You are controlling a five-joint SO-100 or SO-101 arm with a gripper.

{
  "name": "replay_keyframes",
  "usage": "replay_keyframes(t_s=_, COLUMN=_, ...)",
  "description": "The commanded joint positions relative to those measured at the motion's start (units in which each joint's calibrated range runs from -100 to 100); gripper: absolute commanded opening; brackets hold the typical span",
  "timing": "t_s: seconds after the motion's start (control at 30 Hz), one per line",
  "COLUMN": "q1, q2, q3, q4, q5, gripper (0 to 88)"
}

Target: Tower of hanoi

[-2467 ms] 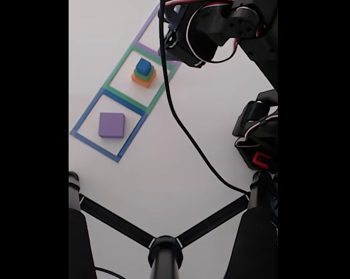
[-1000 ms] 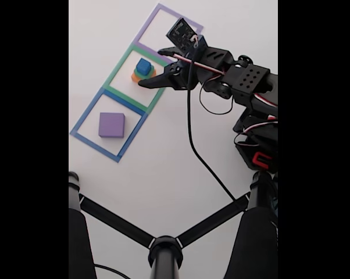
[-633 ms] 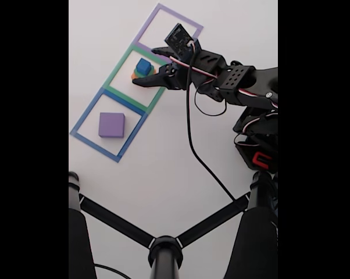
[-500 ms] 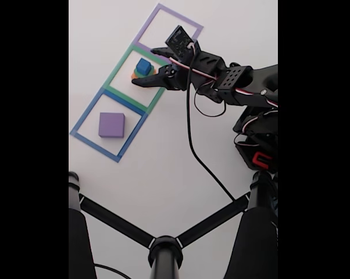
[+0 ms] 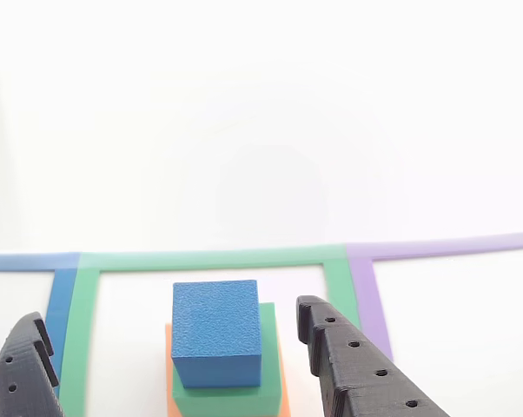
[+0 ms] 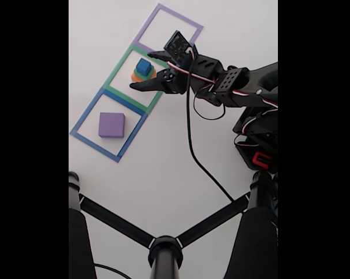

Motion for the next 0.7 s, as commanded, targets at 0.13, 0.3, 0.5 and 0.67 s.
replay_keyframes(t_s=0.13, q1=-0.9, q2=1.5, q3=-0.8, q4=-2.8, q5=0.0, gripper=31.2)
replay_keyframes(t_s=0.3, q1=-1.1, q2=1.9, q3=-0.8, q4=-2.8, q5=0.0, gripper=30.8)
replay_keyframes(t_s=0.5, q1=-1.5, q2=2.1, q3=-0.8, q4=-2.8, q5=0.0, gripper=28.7)
replay_keyframes(t_s=0.67, q1=-1.6, q2=2.5, q3=-0.9, q4=-2.8, q5=0.0, gripper=24.3)
